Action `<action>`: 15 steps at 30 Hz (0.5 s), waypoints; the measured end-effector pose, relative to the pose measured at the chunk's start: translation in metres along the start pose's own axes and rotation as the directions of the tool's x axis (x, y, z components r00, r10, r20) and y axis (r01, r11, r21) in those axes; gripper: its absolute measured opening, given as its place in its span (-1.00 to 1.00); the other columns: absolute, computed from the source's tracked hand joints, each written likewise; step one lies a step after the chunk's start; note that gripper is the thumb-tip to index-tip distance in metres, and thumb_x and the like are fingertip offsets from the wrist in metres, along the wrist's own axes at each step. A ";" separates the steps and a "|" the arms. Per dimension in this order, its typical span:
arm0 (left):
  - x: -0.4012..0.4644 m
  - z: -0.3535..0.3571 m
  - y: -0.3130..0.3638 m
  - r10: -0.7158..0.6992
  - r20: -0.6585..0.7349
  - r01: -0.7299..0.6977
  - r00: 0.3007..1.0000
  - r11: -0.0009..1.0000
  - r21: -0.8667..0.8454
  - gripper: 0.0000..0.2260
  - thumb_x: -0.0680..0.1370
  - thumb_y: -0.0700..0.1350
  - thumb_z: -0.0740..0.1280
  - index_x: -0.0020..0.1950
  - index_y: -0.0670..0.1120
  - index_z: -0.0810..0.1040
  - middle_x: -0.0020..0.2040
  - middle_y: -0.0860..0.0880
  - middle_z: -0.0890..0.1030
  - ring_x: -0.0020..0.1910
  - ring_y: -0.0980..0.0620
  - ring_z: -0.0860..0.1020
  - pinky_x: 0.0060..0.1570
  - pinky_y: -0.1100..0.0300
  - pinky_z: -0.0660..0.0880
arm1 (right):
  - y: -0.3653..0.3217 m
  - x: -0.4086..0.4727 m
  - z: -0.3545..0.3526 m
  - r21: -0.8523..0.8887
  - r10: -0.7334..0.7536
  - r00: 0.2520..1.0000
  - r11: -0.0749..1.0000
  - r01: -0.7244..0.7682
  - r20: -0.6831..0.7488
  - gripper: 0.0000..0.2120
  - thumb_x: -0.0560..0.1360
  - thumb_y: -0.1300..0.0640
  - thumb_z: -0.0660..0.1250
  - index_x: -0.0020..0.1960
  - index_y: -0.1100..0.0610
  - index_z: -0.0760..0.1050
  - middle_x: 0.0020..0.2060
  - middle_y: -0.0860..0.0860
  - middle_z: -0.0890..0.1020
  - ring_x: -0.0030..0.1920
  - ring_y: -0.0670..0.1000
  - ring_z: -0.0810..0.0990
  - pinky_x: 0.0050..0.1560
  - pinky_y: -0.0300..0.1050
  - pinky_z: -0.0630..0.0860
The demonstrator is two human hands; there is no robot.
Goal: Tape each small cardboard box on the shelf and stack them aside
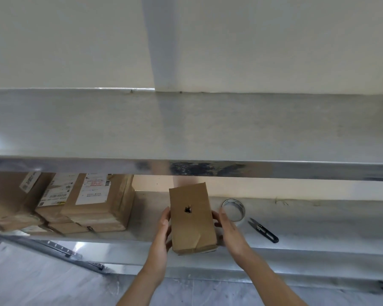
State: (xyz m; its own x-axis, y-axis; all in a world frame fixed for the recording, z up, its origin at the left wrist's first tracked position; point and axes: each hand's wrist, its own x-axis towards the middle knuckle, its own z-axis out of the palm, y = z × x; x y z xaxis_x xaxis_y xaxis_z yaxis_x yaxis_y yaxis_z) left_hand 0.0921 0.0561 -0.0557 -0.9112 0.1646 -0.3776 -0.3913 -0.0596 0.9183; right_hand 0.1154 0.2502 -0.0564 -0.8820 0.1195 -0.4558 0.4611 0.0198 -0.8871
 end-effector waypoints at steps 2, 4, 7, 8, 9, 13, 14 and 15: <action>0.004 0.003 -0.003 -0.009 0.001 0.009 1.000 1.000 0.012 -0.64 0.65 0.24 0.00 0.41 0.40 0.35 0.36 0.33 0.50 0.35 0.25 0.46 0.26 0.14 0.44 | 0.007 0.008 -0.003 -0.032 0.009 1.000 0.999 -0.009 0.008 -0.46 0.44 -0.58 -0.11 0.11 -0.47 0.54 0.12 -0.12 0.69 0.19 -0.03 0.64 0.33 0.14 0.51; 0.007 0.005 -0.007 -0.009 0.005 0.009 1.000 1.000 0.022 -0.64 0.63 0.24 0.01 0.42 0.38 0.34 0.41 0.29 0.47 0.38 0.23 0.46 0.32 0.11 0.43 | 0.011 0.011 -0.007 -0.014 0.032 0.999 0.999 -0.032 0.034 -0.44 0.48 -0.55 -0.12 0.15 -0.41 0.55 0.10 -0.10 0.70 0.15 -0.04 0.66 0.30 0.12 0.53; 0.012 0.005 -0.010 -0.010 0.008 0.010 1.000 1.000 0.008 -0.66 0.67 0.19 0.01 0.42 0.35 0.34 0.43 0.27 0.46 0.37 0.21 0.47 0.31 0.08 0.44 | 0.013 0.013 -0.013 0.016 0.053 0.999 0.998 -0.053 -0.002 -0.44 0.53 -0.47 -0.03 0.24 -0.25 0.56 0.13 -0.11 0.69 0.15 -0.04 0.66 0.28 0.05 0.54; 0.013 0.004 -0.010 -0.013 0.005 0.013 1.000 1.000 -0.008 -0.67 0.67 0.16 0.02 0.42 0.33 0.34 0.43 0.26 0.46 0.36 0.20 0.48 0.27 0.10 0.45 | 0.015 0.015 -0.017 -0.038 0.019 0.996 0.999 -0.022 -0.082 -0.47 0.59 -0.39 0.02 0.28 -0.13 0.57 0.15 -0.10 0.66 0.18 -0.02 0.62 0.29 -0.01 0.49; 0.013 0.003 -0.009 -0.014 -0.004 0.014 1.000 1.000 -0.024 -0.65 0.66 0.16 0.04 0.44 0.30 0.35 0.44 0.25 0.44 0.37 0.19 0.48 0.25 0.10 0.46 | 0.016 0.015 -0.023 -0.177 -0.062 0.981 0.984 0.029 -0.185 -0.55 0.66 -0.23 0.06 0.29 0.00 0.56 0.17 -0.06 0.62 0.22 0.02 0.58 0.28 -0.10 0.42; 0.011 -0.007 -0.006 0.030 -0.121 -0.035 0.992 0.999 -0.033 -0.58 0.59 0.19 0.14 0.45 0.21 0.39 0.47 0.20 0.41 0.47 0.07 0.38 0.45 -0.09 0.34 | 0.018 0.028 -0.053 -0.867 -0.263 0.963 0.491 0.083 -0.057 -0.53 0.53 0.08 0.22 0.44 0.08 0.41 0.38 0.00 0.49 0.41 0.09 0.40 0.32 -0.05 0.30; 0.010 -0.009 -0.005 0.058 -0.152 -0.059 0.987 0.998 -0.003 -0.64 0.63 0.19 0.16 0.42 0.24 0.42 0.46 0.23 0.43 0.47 0.10 0.37 0.49 -0.12 0.30 | 0.020 0.034 -0.056 -0.923 -0.203 0.979 0.379 0.061 -0.019 -0.53 0.54 0.06 0.25 0.45 0.01 0.39 0.40 -0.06 0.46 0.43 0.04 0.37 0.33 -0.06 0.28; 0.010 -0.011 -0.004 0.086 -0.179 -0.082 0.980 0.996 0.032 -0.69 0.67 0.16 0.15 0.40 0.27 0.44 0.44 0.26 0.43 0.46 0.15 0.38 0.50 -0.13 0.28 | 0.021 0.037 -0.059 -0.953 -0.170 0.985 0.298 0.062 0.011 -0.57 0.56 0.02 0.25 0.43 -0.05 0.41 0.39 -0.10 0.47 0.41 0.00 0.38 0.31 -0.07 0.26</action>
State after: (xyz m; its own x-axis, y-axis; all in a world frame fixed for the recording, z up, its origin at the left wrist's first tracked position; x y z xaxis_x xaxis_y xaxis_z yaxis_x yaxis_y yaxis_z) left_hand 0.0828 0.0474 -0.0647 -0.9499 -0.0196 -0.3120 -0.3110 -0.0414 0.9495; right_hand 0.0976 0.3132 -0.0877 -0.9484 0.1037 -0.2996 0.1754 0.9588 -0.2234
